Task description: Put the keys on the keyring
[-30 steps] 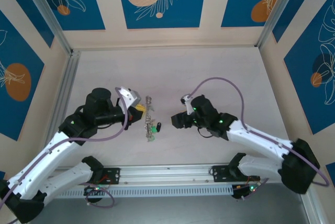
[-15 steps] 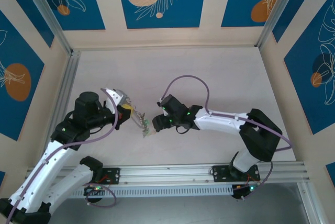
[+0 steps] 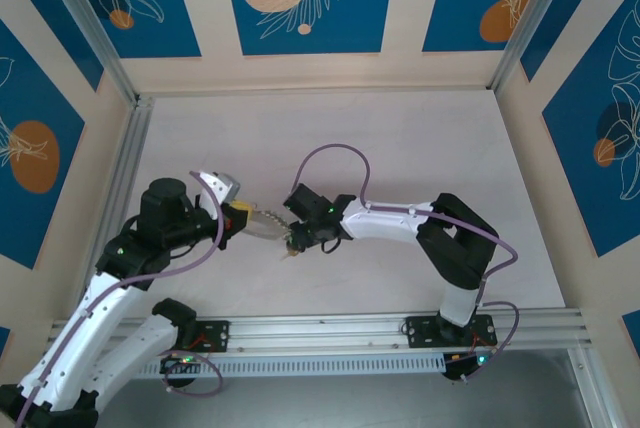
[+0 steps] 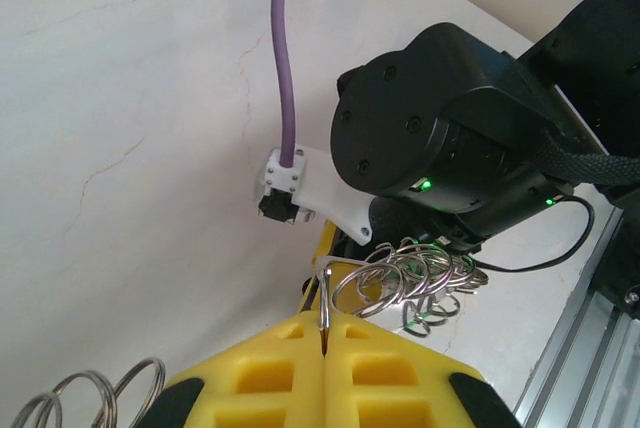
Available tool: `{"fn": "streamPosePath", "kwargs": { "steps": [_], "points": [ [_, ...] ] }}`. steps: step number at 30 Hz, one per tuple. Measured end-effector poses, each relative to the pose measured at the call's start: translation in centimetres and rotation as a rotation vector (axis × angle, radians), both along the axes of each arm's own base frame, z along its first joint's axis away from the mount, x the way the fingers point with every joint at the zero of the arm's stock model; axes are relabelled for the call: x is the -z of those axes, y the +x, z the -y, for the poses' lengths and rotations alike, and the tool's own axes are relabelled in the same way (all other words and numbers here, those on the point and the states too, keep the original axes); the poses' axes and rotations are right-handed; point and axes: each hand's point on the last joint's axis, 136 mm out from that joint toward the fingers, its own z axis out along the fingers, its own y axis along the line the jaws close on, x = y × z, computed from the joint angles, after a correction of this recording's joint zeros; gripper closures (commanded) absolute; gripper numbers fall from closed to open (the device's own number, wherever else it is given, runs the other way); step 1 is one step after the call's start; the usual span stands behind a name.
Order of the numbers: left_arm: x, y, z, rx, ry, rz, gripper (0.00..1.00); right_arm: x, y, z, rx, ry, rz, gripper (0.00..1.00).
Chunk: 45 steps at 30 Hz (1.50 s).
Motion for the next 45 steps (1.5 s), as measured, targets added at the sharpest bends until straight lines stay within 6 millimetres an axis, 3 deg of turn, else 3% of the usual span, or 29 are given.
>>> {"fn": "streamPosePath", "kwargs": {
  "steps": [10, 16, 25, 32, 37, 39, 45],
  "points": [
    [0.7, 0.2, -0.3, -0.014, 0.004, -0.014, 1.0, 0.7, -0.5, 0.2, -0.008, -0.021, -0.02, 0.62],
    [0.7, 0.3, -0.4, -0.019, 0.002, -0.016, 1.0, 2.4, -0.6, 0.3, -0.024, -0.044, -0.048, 0.77],
    [0.8, 0.4, -0.5, -0.02, -0.003, -0.021, 1.0, 0.8, -0.4, 0.4, -0.067, -0.029, 0.012, 1.0],
    [0.9, 0.4, -0.5, -0.02, -0.004, -0.026, 1.0, -1.1, -1.9, 4.2, -0.108, -0.145, 0.081, 1.0],
    [1.1, 0.5, -0.4, -0.015, -0.006, -0.036, 1.0, -2.8, -2.9, 5.4, -0.146, -0.21, 0.155, 1.0],
    [1.1, 0.5, -0.4, -0.01, -0.008, -0.039, 1.0, -2.1, -3.2, 5.9, -0.155, -0.262, 0.153, 0.98],
    [1.1, 0.4, -0.3, -0.006, -0.011, -0.041, 1.0, 1.3, -4.2, 5.9, -0.195, -0.369, 0.097, 0.79]
  ]
}}
